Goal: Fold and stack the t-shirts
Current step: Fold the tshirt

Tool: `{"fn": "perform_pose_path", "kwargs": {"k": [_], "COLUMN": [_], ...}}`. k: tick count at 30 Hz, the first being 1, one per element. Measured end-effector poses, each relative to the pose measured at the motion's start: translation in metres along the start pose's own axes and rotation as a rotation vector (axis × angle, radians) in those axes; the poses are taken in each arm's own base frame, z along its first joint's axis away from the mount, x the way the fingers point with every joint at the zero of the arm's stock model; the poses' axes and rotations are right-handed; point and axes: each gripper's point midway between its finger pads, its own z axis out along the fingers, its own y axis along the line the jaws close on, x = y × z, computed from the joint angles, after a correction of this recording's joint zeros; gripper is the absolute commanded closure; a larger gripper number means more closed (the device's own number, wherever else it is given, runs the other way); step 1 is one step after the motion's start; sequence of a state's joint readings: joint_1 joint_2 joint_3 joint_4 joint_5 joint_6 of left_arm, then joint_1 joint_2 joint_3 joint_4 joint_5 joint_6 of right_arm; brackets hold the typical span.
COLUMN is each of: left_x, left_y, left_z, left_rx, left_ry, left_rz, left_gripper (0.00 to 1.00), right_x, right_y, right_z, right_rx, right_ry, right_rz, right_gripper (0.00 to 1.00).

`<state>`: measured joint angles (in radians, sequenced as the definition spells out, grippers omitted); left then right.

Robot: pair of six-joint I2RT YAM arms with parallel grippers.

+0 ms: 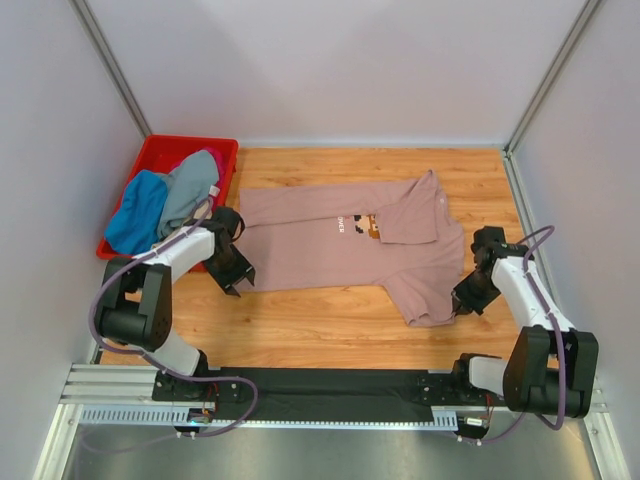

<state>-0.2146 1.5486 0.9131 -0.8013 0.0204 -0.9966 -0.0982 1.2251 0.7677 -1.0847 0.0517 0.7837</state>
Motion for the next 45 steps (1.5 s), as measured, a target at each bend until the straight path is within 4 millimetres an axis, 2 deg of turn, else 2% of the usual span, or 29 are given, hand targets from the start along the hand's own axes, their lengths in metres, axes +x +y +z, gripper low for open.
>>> {"fn": "perform_pose_path", "kwargs": {"k": [5, 7, 8, 11, 14, 19, 22, 26, 30, 34, 40, 45], "left_x": [-0.001, -0.003, -0.004, -0.007, -0.009, -0.01, -0.012, -0.023, -0.048, -0.072, -0.091, -0.109], "left_y": [0.001, 0.001, 0.002, 0.003, 0.005, 0.007, 0.005, -0.01, -0.043, -0.071, -0.085, -0.089], "left_z": [0.009, 0.01, 0.011, 0.014, 0.015, 0.012, 0.003, -0.012, -0.032, -0.034, -0.02, -0.015], "left_rx": [-0.022, -0.028, -0.031, -0.042, -0.054, -0.063, -0.048, -0.016, 0.026, 0.037, -0.023, -0.081], "left_ry": [0.004, -0.008, -0.013, -0.029, -0.041, -0.048, -0.057, -0.08, -0.122, -0.148, -0.141, -0.146], "left_rz": [-0.017, -0.023, -0.028, -0.034, -0.032, -0.02, -0.017, -0.005, 0.018, 0.038, 0.06, 0.072], "left_gripper": [0.53, 0.62, 0.74, 0.91, 1.0, 1.0, 1.0, 1.0, 1.0, 1.0, 1.0, 1.0], "right_x": [-0.005, -0.008, -0.01, -0.013, -0.012, -0.016, -0.027, -0.046, -0.07, -0.099, -0.147, -0.173], "right_y": [0.004, 0.007, 0.008, 0.011, 0.016, 0.026, 0.034, 0.051, 0.077, 0.11, 0.161, 0.194], "right_z": [-0.007, -0.012, -0.014, -0.02, -0.023, -0.034, -0.049, -0.066, -0.076, -0.078, -0.086, -0.082], "right_rx": [-0.015, -0.023, -0.027, -0.038, -0.051, -0.077, -0.094, -0.122, -0.147, -0.158, -0.186, -0.208], "right_ry": [-0.013, -0.021, -0.025, -0.032, -0.026, -0.035, -0.068, -0.115, -0.136, -0.139, -0.179, -0.18], "right_rz": [-0.021, -0.028, -0.031, -0.039, -0.048, -0.061, -0.06, -0.057, -0.065, -0.091, -0.14, -0.175], "right_gripper": [1.0, 1.0, 1.0, 1.0, 1.0, 1.0, 1.0, 1.0, 1.0, 1.0, 1.0, 1.0]}}
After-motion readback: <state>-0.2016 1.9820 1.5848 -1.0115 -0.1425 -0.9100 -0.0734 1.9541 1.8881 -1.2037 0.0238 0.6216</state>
